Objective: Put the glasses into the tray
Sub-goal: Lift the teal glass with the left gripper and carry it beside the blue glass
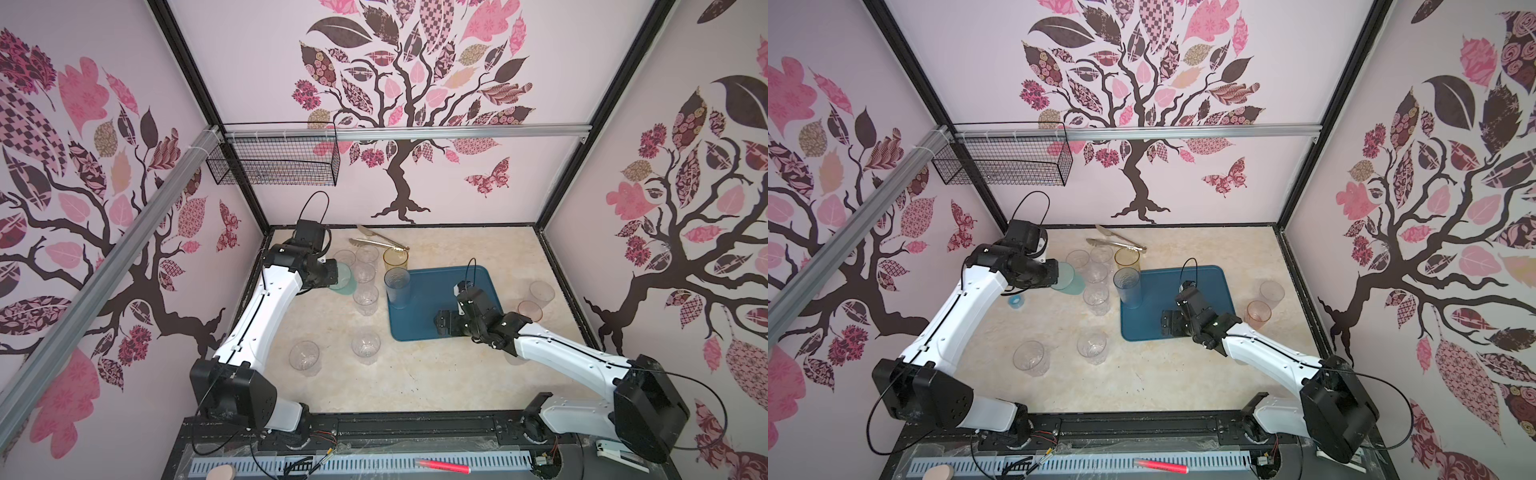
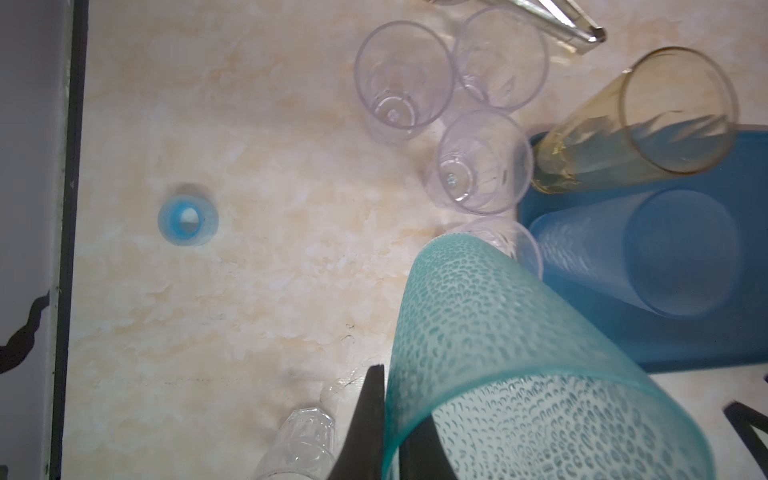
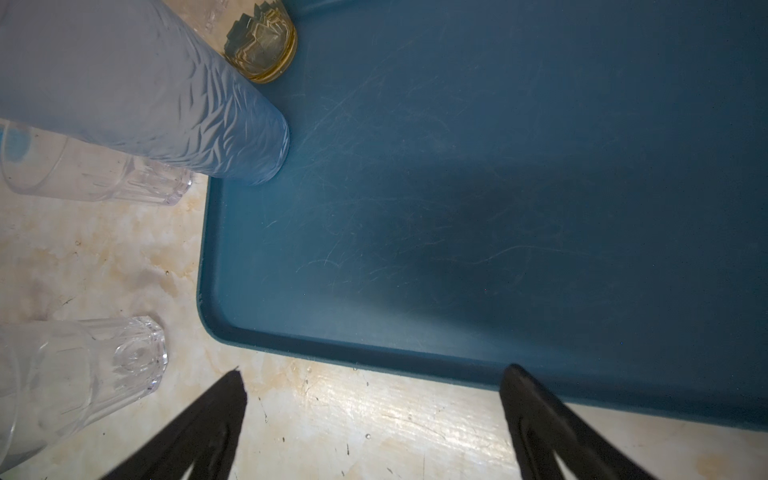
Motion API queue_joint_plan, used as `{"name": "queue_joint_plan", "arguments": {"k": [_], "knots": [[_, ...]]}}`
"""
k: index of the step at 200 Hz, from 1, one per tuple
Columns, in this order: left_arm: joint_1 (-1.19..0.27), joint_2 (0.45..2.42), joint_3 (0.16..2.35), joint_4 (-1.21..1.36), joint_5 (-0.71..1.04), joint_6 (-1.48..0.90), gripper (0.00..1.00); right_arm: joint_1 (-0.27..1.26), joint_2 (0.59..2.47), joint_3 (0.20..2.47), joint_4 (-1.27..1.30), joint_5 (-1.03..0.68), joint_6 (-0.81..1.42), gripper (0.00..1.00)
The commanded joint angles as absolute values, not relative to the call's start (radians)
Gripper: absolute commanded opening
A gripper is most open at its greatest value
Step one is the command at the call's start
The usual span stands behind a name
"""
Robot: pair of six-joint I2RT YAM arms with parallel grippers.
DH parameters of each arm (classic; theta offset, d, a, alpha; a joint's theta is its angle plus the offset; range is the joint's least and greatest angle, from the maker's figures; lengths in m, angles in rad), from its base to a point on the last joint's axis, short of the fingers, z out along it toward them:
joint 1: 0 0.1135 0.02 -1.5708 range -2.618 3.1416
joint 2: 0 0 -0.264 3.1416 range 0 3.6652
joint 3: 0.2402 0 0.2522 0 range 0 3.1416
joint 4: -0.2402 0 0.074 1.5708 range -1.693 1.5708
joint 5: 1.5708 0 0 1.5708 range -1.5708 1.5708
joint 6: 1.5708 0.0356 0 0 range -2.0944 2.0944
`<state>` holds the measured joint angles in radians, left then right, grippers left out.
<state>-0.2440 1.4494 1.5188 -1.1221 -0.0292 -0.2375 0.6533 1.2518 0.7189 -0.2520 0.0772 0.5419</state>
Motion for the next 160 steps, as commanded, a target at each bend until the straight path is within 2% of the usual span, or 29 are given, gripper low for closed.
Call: {"name": "queue_joint_plan", "arguments": {"k": [1,57,126,160], "knots": [[-0.348,1.446,1.587,-1.179,-0.001,-0.250,0.00,0.656,1.236,0.765,-0.290,0.112,0.530,0.98],[-0.590,1.503,1.532,-1.135,0.101,-0.287,0.00,0.589,1.207,0.776,-0.338,0.114,0.504,1.00],[-0.615,1.616,1.474,-1.108,0.115,-0.277,0.00,0.534,1.199,0.782,-0.345,0.091,0.466,0.99],[-0.615,1.731,1.496,-1.117,0.061,-0.259,0.00,0.533,1.189,0.772,-0.346,0.103,0.462,0.99]]}}
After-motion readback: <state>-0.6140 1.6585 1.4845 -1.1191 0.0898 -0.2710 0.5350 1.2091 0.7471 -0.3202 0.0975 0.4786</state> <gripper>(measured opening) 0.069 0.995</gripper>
